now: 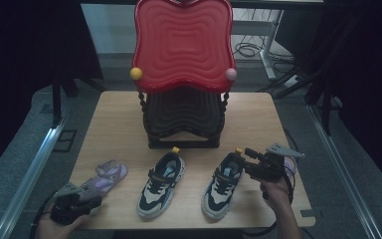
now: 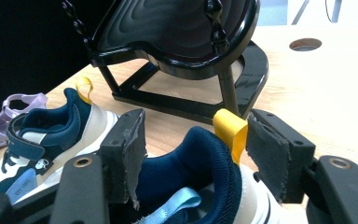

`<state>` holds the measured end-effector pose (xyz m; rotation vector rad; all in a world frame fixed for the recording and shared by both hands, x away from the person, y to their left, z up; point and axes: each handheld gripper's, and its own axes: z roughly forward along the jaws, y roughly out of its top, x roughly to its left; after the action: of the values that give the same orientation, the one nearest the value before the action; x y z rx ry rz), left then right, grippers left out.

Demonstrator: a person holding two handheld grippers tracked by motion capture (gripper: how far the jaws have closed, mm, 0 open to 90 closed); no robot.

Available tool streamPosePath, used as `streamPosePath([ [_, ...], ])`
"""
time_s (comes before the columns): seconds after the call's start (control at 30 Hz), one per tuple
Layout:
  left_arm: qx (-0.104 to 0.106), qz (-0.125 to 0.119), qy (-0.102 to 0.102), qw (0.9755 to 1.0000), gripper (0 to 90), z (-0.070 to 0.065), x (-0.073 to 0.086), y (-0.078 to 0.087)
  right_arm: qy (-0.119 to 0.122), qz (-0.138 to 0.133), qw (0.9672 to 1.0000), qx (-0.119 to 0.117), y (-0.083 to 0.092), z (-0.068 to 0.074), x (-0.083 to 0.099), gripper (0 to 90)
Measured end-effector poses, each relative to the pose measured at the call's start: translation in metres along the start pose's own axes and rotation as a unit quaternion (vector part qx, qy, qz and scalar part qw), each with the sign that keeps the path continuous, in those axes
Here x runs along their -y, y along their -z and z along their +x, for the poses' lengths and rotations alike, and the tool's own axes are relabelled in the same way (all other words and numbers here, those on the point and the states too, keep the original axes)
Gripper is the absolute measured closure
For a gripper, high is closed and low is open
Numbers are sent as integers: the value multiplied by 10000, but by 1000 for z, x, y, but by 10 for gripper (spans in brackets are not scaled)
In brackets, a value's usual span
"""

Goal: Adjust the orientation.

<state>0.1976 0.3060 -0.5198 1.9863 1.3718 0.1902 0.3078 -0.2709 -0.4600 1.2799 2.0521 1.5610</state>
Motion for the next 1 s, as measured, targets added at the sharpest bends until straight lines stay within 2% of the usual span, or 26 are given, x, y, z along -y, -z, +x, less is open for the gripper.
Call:
streamPosePath([
  [0.1,-136,72,-29,9999,884,1,2,-2,-11,-13,10000,33,0,-1,0,382],
  [0.8,-209,139,65,9997,899,11,5,2,-17,33,9999,124,-3,1,2,378],
  [1.0,-366,192,9,9991,900,9,5,2,-16,20,9998,203,-4,1,3,375],
])
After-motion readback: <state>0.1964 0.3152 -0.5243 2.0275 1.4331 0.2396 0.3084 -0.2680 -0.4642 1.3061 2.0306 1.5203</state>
